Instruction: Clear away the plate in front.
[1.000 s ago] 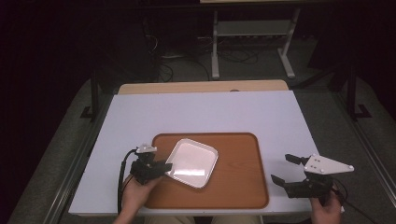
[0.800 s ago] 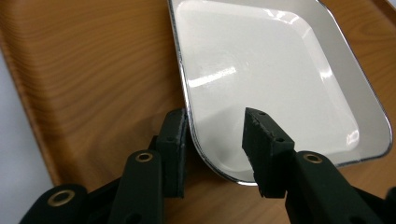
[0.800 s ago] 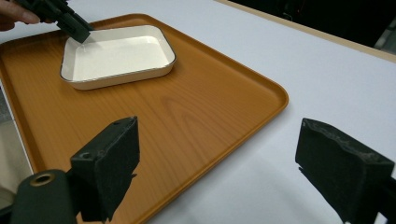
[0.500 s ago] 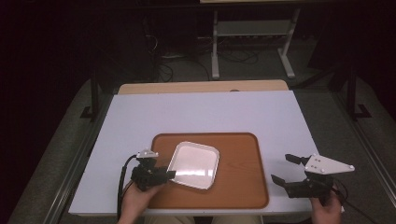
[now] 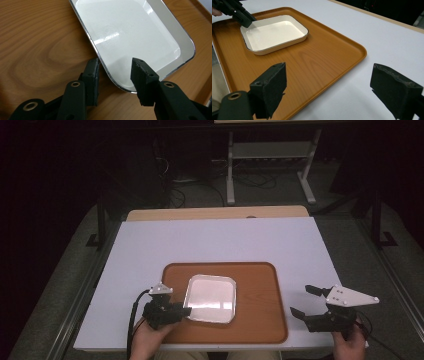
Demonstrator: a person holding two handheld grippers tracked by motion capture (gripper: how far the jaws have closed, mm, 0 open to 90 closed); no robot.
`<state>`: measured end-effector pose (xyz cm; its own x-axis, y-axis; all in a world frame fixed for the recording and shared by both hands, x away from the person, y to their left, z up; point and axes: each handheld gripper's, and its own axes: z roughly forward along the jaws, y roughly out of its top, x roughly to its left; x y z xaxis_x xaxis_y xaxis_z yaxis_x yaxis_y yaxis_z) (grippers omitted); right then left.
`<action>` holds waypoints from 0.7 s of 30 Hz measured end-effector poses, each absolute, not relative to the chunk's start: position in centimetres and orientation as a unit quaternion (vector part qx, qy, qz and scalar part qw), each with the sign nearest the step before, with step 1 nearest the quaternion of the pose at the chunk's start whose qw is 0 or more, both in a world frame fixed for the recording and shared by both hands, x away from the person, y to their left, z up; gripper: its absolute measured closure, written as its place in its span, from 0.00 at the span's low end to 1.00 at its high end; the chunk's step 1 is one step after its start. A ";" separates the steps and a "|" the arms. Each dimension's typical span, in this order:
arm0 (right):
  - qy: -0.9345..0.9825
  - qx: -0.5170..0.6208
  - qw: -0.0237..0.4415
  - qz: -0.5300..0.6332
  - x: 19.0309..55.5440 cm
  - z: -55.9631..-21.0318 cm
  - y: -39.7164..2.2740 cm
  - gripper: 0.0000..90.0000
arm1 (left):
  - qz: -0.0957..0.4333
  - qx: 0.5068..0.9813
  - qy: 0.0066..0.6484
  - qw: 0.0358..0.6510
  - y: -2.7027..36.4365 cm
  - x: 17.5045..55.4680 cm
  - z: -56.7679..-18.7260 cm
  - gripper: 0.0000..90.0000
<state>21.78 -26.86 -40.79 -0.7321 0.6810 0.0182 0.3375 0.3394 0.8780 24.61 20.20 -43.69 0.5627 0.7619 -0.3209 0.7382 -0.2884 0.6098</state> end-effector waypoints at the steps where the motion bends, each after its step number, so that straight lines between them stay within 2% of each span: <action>1: 0.798 0.319 0.179 0.478 21.8 -40.8 -26.9 0.14 | 0.015 0.802 0.467 0.372 20.1 24.6 -43.7 0.65; 21: 0.800 0.318 0.178 0.477 21.8 -40.8 -26.8 0.14 | 0.019 0.810 0.453 0.372 19.2 24.4 -43.8 0.66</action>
